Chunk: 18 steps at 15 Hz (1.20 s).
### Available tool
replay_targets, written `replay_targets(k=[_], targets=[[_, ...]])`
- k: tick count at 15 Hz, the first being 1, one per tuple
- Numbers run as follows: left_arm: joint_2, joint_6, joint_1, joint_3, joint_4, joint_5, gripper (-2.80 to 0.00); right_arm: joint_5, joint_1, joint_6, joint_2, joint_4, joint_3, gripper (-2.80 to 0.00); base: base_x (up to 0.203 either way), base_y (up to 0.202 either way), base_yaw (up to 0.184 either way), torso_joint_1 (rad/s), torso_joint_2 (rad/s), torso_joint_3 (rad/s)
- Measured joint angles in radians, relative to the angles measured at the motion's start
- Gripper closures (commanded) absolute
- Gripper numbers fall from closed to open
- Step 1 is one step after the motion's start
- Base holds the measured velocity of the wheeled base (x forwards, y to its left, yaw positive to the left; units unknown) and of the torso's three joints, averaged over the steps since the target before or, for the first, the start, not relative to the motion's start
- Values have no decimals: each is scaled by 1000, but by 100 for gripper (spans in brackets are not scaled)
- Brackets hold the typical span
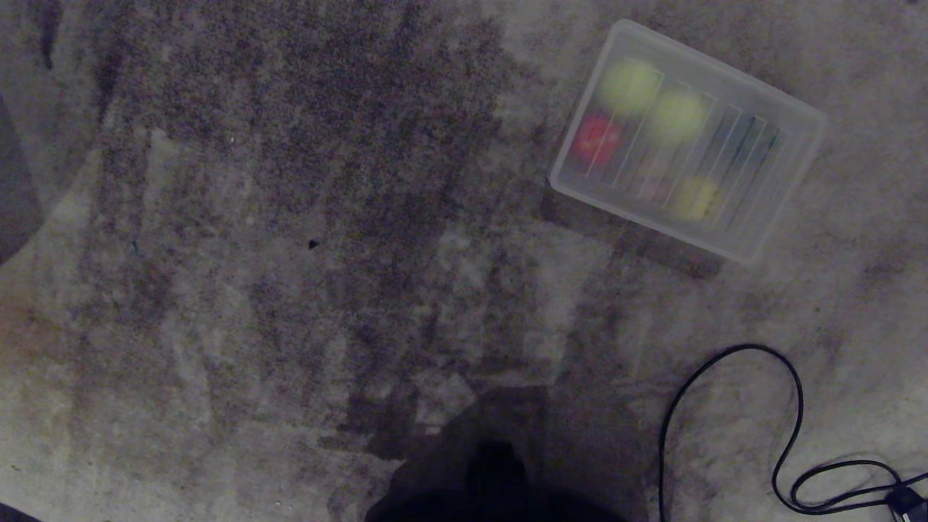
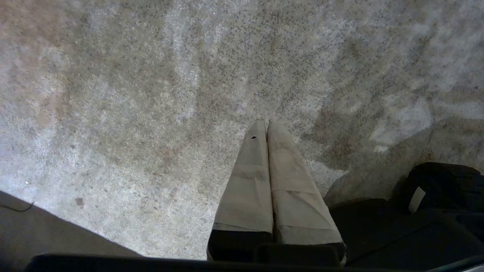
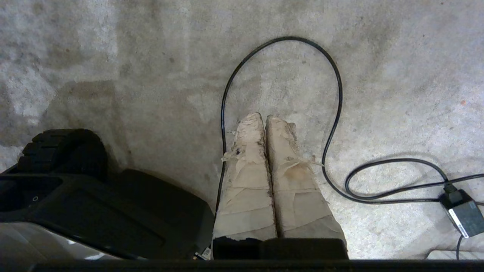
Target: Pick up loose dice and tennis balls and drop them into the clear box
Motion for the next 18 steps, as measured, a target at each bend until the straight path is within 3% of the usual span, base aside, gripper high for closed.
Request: replay_targets(k=[9, 18], targets=[[0, 3, 0, 0, 0, 1, 0, 0, 0, 1, -8, 5, 1, 0, 0, 0, 0, 0, 1, 5], [0, -5, 0, 0, 0, 1, 0, 1, 0, -3, -8, -8, 6, 0, 0, 0, 0, 3, 3, 192]])
